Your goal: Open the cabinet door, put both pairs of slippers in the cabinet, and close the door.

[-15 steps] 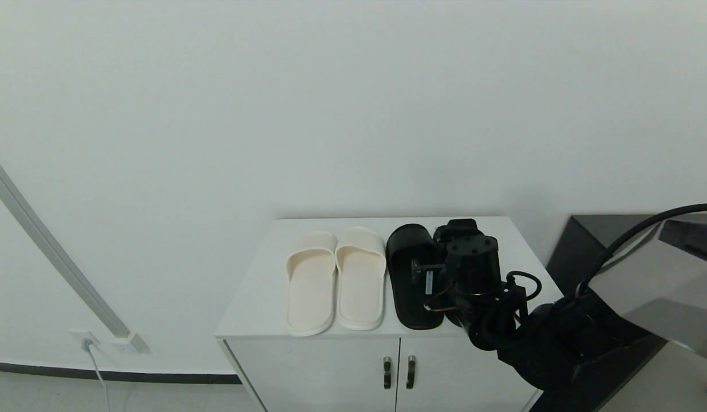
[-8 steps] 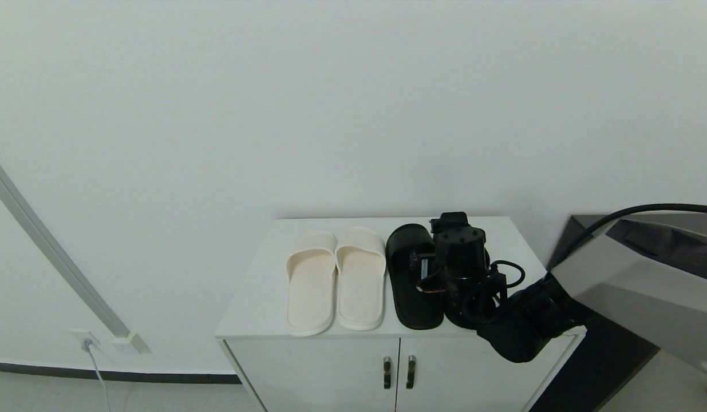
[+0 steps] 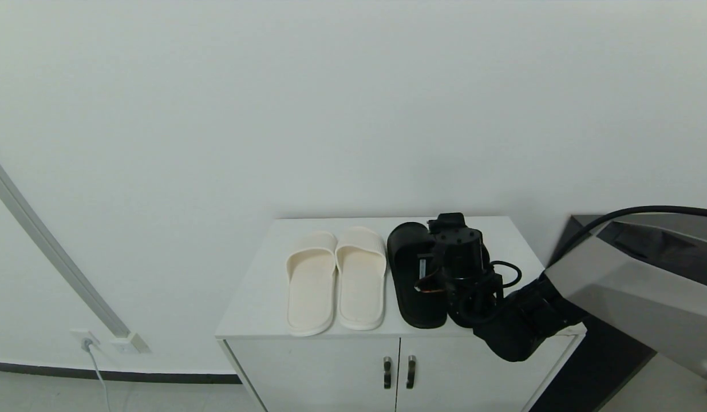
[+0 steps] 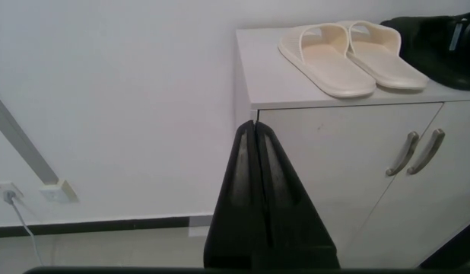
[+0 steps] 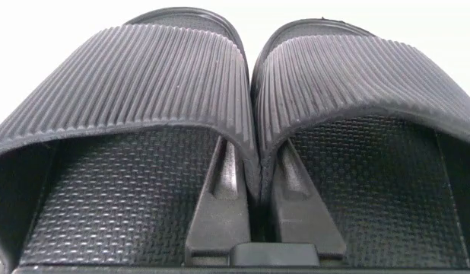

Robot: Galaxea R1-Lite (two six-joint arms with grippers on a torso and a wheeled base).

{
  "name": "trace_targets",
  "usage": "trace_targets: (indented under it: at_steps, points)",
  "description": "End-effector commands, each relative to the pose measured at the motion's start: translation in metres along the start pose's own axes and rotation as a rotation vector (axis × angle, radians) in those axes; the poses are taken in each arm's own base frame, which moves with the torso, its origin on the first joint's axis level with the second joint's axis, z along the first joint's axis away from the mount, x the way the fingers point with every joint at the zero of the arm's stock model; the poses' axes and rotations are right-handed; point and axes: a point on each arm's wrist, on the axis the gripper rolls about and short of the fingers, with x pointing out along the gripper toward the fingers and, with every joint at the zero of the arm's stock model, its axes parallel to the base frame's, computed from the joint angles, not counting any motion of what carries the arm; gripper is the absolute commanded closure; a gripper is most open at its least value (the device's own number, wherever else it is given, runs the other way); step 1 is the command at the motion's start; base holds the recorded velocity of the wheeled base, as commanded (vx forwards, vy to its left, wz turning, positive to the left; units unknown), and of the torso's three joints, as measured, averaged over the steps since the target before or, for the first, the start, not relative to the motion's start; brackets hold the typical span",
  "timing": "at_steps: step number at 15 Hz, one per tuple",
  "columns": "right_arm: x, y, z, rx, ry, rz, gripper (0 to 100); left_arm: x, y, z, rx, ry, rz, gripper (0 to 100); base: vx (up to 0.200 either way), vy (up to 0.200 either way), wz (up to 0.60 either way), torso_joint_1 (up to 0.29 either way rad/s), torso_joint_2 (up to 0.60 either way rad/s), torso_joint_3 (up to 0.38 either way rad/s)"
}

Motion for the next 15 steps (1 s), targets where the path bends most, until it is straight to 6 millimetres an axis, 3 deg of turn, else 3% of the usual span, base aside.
trace_targets:
  at_steps: [1, 4, 6, 9, 15]
  points:
    - [-0.003, -0.002, 0.005, -0.001, -0.016, 0.002, 100, 0.0, 0.0, 0.0, -0.001, 0.0, 0.002, 100, 0.0, 0.0, 0.0, 0.0, 0.0, 0.0]
    - [-0.017, -0.011, 0.017, -0.037, -0.091, 0.025, 100, 0.0, 0.0, 0.0, -0.004, 0.0, 0.002, 100, 0.0, 0.0, 0.0, 0.0, 0.0, 0.0]
    - [-0.039, -0.022, 0.029, -0.076, -0.11, 0.107, 100, 0.0, 0.0, 0.0, -0.003, 0.0, 0.002, 100, 0.0, 0.0, 0.0, 0.0, 0.0, 0.0]
    - [-0.077, -0.04, 0.043, -0.109, -0.097, 0.277, 100, 0.0, 0.0, 0.0, -0.003, 0.0, 0.002, 100, 0.0, 0.0, 0.0, 0.0, 0.0, 0.0]
    - [-0.164, -0.075, 0.042, -0.154, -0.016, 0.71, 100, 0.0, 0.0, 0.0, -0.004, 0.001, 0.002, 100, 0.0, 0.0, 0.0, 0.0, 0.0, 0.0]
